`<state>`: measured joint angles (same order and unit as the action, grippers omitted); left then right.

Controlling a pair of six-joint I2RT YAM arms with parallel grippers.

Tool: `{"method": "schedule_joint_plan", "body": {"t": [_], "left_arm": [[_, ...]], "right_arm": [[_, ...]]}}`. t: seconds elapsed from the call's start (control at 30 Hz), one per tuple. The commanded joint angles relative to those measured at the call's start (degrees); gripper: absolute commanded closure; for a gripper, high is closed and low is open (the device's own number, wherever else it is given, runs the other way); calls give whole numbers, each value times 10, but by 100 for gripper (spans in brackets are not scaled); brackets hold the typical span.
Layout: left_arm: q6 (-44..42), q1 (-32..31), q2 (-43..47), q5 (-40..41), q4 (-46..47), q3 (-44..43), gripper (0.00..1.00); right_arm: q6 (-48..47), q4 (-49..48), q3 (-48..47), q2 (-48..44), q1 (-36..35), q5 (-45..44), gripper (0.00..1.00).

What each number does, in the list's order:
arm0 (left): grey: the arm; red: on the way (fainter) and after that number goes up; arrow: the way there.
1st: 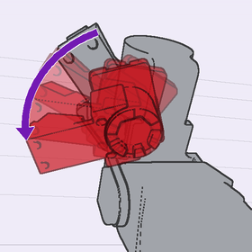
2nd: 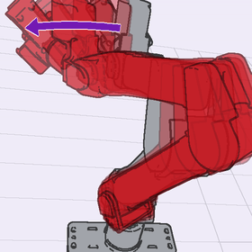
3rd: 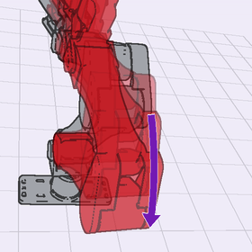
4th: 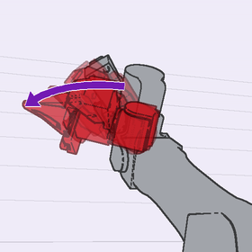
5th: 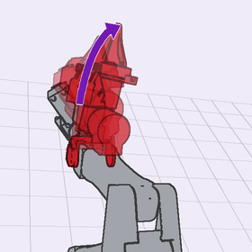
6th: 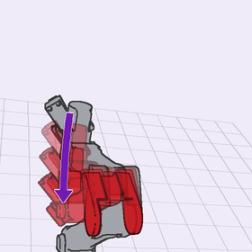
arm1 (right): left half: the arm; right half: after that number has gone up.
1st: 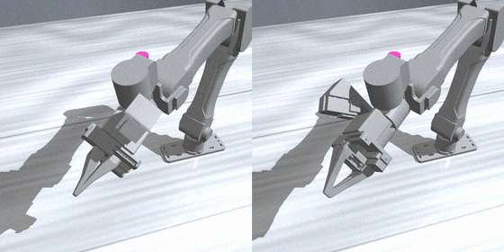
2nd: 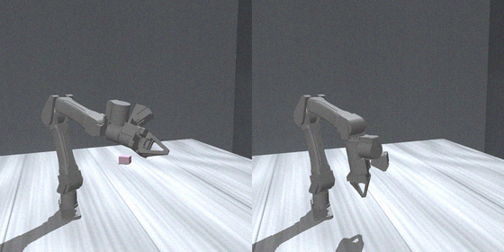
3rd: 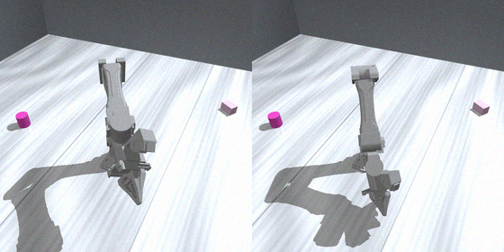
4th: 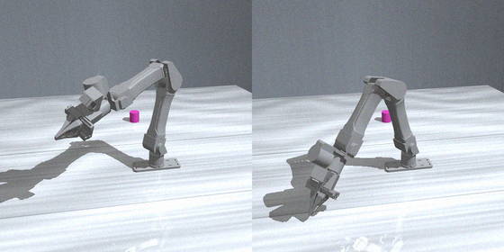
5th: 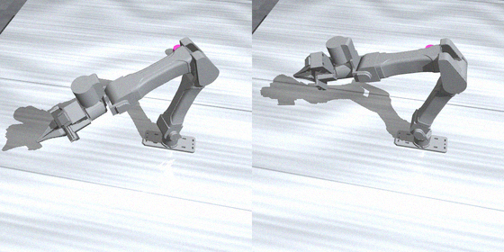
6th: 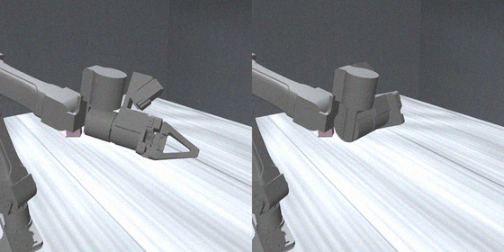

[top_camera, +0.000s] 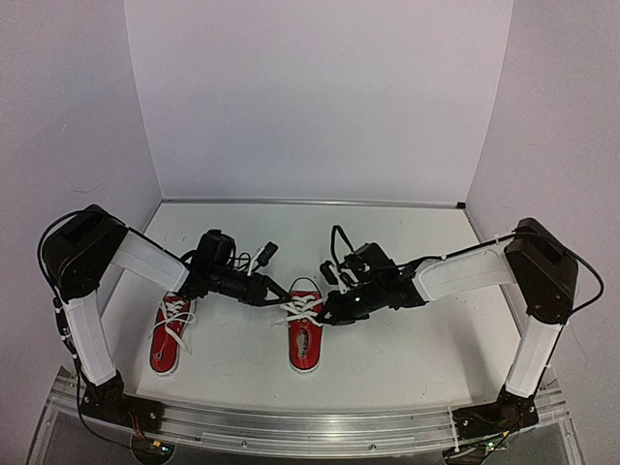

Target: Tie the shoes

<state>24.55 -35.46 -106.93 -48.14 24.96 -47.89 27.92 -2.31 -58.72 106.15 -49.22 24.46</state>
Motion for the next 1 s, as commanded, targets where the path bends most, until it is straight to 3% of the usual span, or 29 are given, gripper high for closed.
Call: {"method": "schedule_joint_plan", "body": {"t": [0.0,0.3,0.53,0.97], "left_arm": [[-13,0,31,-11,3,12,68],[-7,0,34,-22,26,21,78],[-19,0,55,16,3,35,100],[-62,10,77,121,-91,29,100]], "right_arm": [[2,-3,2,-19,-3,-12,100],[2,-2,3,-21,-3,-13,100],[4,-1,8,-25,-2,-19,100],[7,11,49,-48,-1,-52,100]]}}
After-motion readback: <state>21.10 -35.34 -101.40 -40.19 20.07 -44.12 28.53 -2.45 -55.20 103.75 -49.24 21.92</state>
